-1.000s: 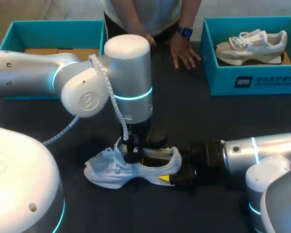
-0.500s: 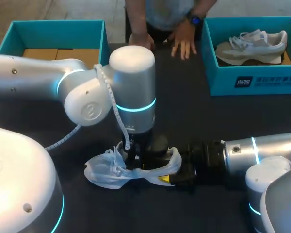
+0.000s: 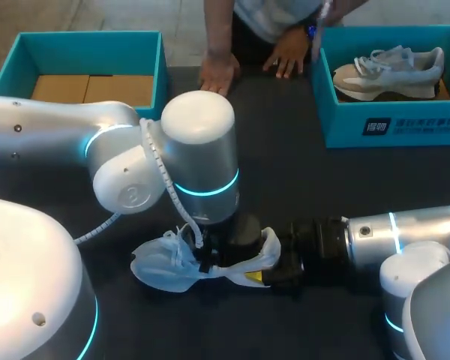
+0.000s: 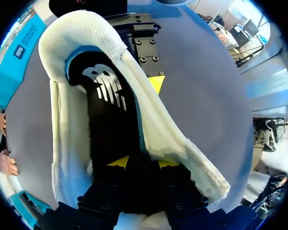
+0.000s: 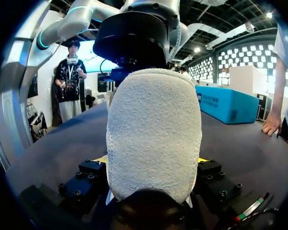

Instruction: Take the shoe out of the shoebox, open the shoe tongue, remove and reinsert the insole, then place the shoe into the shoebox

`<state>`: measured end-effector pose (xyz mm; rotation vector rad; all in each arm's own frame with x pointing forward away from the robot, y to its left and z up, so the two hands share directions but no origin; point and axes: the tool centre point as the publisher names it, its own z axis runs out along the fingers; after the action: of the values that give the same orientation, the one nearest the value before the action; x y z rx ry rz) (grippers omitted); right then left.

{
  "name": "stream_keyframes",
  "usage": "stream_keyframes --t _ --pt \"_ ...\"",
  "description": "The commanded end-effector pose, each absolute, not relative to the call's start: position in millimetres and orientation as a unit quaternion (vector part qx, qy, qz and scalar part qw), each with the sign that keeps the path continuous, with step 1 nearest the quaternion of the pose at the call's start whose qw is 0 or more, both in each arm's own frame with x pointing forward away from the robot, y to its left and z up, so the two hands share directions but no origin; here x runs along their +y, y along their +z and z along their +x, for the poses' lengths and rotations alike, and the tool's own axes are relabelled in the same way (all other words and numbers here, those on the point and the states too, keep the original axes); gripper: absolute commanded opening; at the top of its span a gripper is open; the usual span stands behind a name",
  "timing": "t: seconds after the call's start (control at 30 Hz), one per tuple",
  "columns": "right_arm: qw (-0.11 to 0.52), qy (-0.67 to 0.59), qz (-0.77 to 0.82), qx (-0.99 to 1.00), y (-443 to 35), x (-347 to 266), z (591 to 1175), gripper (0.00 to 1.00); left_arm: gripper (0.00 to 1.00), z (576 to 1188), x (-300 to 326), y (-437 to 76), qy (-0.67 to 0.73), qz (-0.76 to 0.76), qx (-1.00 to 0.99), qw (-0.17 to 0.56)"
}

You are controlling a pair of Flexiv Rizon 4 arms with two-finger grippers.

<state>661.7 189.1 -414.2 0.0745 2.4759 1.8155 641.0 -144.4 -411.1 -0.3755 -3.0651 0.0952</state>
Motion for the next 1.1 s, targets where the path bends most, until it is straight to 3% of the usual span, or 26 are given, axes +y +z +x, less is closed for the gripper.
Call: stream_keyframes --t 0.03,0.33,0.87,0.97,1.03,1.1 --pt "0.036 0.59 0.025 0.806 -412.7 190.5 659.9 0.0 0.31 643.1 -145.0 -434.1 0.033 -0.113 -0.993 0.001" --pt "0.036 0.59 0.025 0.806 -412.7 190.5 659.9 0.0 0.25 667.7 -148.3 -437.2 0.029 -0.092 -0.994 -0.051" --pt "0.036 0.59 0.025 0.806 -412.7 190.5 659.9 0.0 0.2 689.8 -152.7 -435.5 0.024 -0.079 -0.994 -0.071" --pt "0.036 0.59 0.025 0.806 -412.7 190.5 659.9 0.0 0.15 690.3 -153.1 -439.1 0.021 -0.075 -0.994 -0.081" --pt "0.036 0.59 0.025 0.806 -412.7 190.5 659.9 0.0 0.0 692.2 -153.5 -441.3 0.017 -0.069 -0.993 -0.092" --pt "0.036 0.59 0.025 0.806 -412.7 190.5 659.9 0.0 0.0 695.6 -153.6 -442.4 0.014 -0.062 -0.993 -0.101"
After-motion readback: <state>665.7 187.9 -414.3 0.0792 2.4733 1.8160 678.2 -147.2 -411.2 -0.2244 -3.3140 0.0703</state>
